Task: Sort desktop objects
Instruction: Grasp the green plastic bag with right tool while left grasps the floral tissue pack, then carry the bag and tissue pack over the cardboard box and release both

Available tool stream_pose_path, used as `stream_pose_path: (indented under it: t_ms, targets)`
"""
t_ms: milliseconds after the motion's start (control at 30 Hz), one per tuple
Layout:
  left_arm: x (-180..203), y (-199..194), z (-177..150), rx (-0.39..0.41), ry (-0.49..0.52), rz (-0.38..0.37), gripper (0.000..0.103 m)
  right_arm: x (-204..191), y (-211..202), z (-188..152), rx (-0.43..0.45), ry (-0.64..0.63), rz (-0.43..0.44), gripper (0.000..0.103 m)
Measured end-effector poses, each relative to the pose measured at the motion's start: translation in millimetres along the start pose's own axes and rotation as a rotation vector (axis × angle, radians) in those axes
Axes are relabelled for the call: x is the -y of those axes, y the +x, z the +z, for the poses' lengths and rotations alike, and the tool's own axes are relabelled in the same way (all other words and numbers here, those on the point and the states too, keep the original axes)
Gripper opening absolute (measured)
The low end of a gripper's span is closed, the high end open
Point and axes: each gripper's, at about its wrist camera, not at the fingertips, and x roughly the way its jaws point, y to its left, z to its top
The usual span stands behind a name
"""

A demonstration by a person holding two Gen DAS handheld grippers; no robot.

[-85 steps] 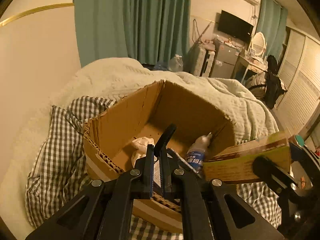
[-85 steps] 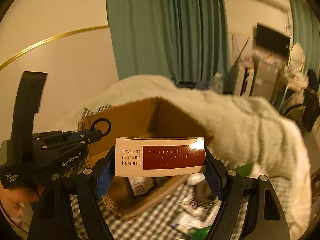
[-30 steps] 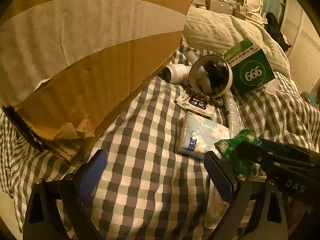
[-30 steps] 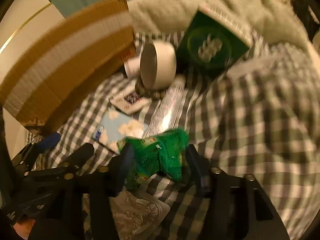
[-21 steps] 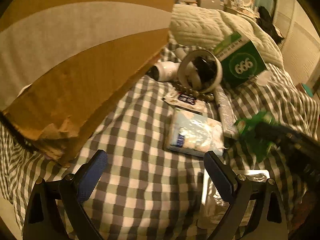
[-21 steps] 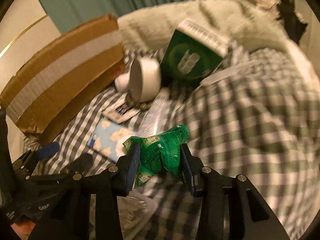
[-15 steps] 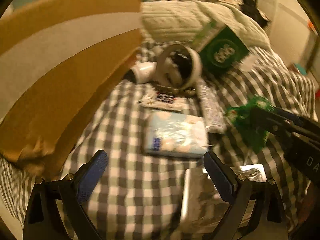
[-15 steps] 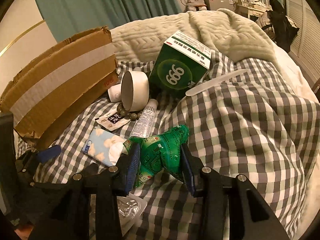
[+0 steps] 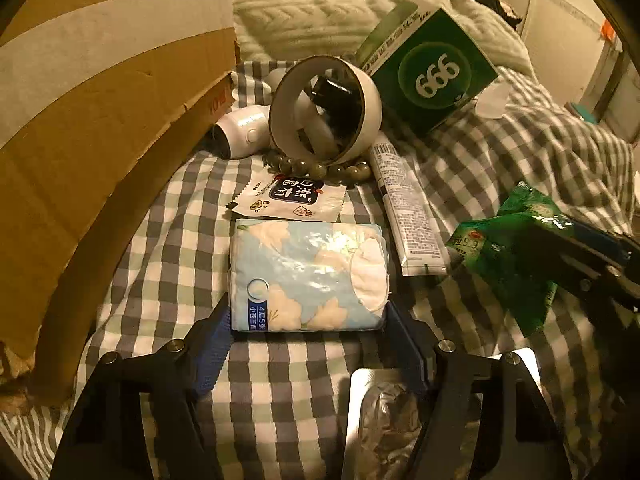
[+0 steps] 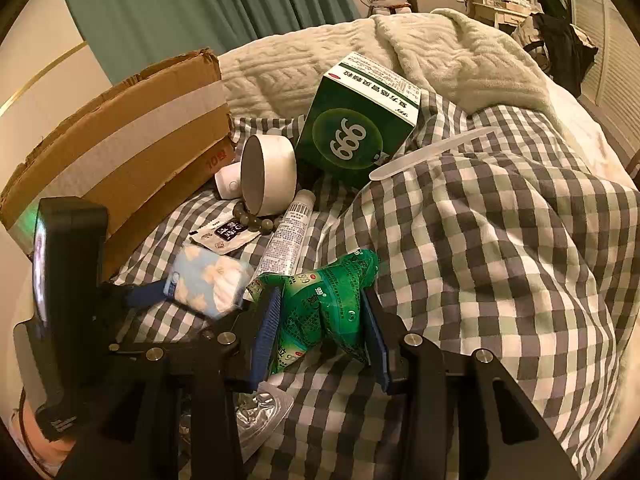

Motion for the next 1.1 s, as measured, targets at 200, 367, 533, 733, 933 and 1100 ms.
stream_pose_path:
  t_ms: [200, 367, 533, 733, 933, 1100]
  targets:
    - [-7.0, -30.9, -6.4, 0.106, -0.037, -0.009, 0.074, 0.1, -13.1, -1.2, 0.035, -0.004, -0.009, 0.040]
    - [-10.1, -74.2, -1.4, 0.235, -0.027, 0.000, 0.074, -11.1, -38.2, 2.4, 0.089, -0.052, -0.032, 0.040]
    - [-18.9, -129.3, 11.4, 0.342, -0.058, -0.049, 0.074, -32.9, -74.6, 14.3, 0.152, -0.096, -0.006, 0.040]
    - [-61.7, -205.4, 37.7, 0.469, -0.105, -0.037, 0.074, -81.6, -128.1, 48.3, 0.252, -0.218, 0.023, 0.040]
    - [-126.0, -229.4, 68.3, 0.474, -0.201, 0.077, 0.074, -139.0, -148.7, 92.7, 0.309, -0.283, 0.123, 0.040]
    - [-180.5, -220.8, 76.0, 0.428, -0.312, 0.140, 0.074, -187.3, -119.2, 124.8, 0.263, -0.304, 0.177, 0.040]
